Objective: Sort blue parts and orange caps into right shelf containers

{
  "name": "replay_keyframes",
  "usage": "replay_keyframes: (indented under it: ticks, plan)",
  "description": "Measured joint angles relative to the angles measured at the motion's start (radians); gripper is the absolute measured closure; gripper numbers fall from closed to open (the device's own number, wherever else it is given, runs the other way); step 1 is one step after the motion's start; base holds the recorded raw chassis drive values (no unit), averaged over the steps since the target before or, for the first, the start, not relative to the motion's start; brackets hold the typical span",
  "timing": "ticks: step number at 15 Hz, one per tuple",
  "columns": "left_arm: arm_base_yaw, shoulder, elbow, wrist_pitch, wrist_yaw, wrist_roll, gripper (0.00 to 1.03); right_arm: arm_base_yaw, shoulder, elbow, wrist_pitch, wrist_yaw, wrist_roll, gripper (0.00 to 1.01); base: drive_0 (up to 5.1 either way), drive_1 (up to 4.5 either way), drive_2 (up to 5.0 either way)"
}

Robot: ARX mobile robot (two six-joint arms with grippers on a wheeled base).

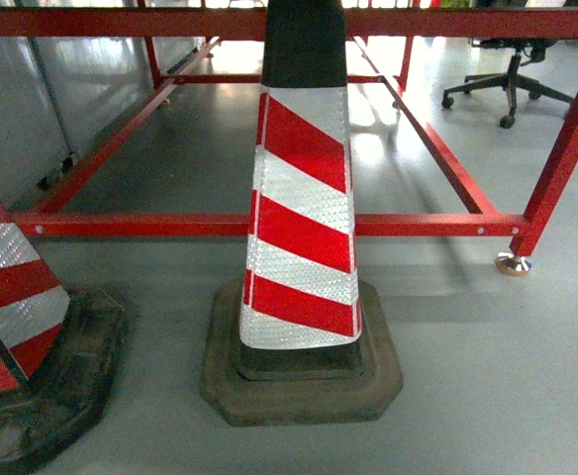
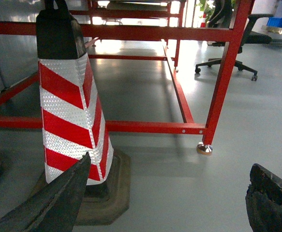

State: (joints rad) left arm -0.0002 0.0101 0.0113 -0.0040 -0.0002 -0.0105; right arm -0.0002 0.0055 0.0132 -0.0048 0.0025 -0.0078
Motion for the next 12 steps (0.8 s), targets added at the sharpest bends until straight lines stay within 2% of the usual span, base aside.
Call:
replay_keyframes:
  ticks: [12]
  plan:
    - [0.0, 0.0, 0.0, 0.0, 0.0, 0.0, 0.05, 0.0, 0.0, 0.0, 0.0, 0.0, 0.0, 0.03, 0.0, 0.0, 0.0]
